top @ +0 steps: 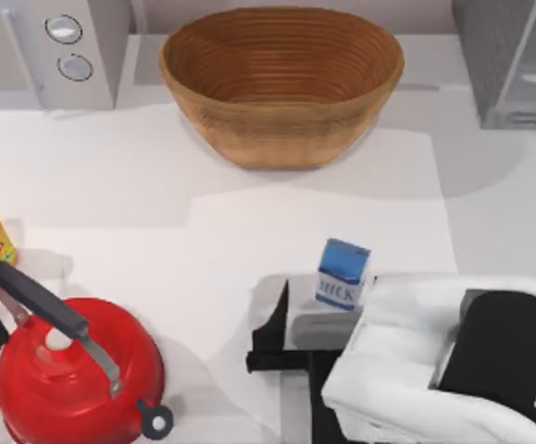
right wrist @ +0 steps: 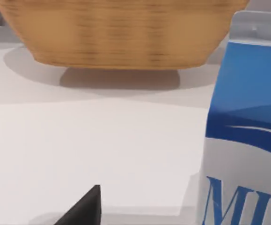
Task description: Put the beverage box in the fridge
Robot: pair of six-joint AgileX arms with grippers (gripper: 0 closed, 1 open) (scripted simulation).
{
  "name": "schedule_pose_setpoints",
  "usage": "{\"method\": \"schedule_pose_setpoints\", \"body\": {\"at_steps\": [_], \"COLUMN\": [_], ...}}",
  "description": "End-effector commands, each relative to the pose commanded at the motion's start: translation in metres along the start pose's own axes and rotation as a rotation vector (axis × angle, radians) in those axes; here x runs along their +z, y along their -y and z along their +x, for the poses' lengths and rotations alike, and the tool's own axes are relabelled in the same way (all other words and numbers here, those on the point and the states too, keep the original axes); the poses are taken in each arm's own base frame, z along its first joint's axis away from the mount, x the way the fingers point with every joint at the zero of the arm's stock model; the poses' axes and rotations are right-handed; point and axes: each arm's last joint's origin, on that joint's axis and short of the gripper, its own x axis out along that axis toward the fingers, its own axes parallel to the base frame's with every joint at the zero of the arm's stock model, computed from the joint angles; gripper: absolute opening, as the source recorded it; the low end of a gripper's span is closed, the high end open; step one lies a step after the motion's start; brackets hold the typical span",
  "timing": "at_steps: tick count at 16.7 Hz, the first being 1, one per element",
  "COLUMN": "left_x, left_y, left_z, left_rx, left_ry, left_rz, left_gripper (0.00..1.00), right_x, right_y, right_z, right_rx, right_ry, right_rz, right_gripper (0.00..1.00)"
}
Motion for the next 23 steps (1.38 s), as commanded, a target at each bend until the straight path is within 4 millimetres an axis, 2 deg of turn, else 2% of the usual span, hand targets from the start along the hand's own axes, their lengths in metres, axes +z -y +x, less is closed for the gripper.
{"method": "schedule_pose_setpoints", "body": {"at_steps": [10,18,23], "left_x": [0.0,0.0,0.0], "left_y": [0.0,0.0,0.0], "left_z": [0.0,0.0,0.0], "left_rx": [0.0,0.0,0.0], "left_ry": [0.0,0.0,0.0], "left_rz": [0.0,0.0,0.0], "left_gripper": [1.0,1.0,1.0], "right_x": [0.002,0.001,0.001], "right_y": [0.011,0.015,0.015], "right_z": [0.028,0.032,0.032], "right_rx": [0.0,0.0,0.0], "right_ry": [0.007,0.006,0.006], "right_rz": [-0.003,-0.003,-0.003], "right_gripper": [1.0,1.0,0.62]}}
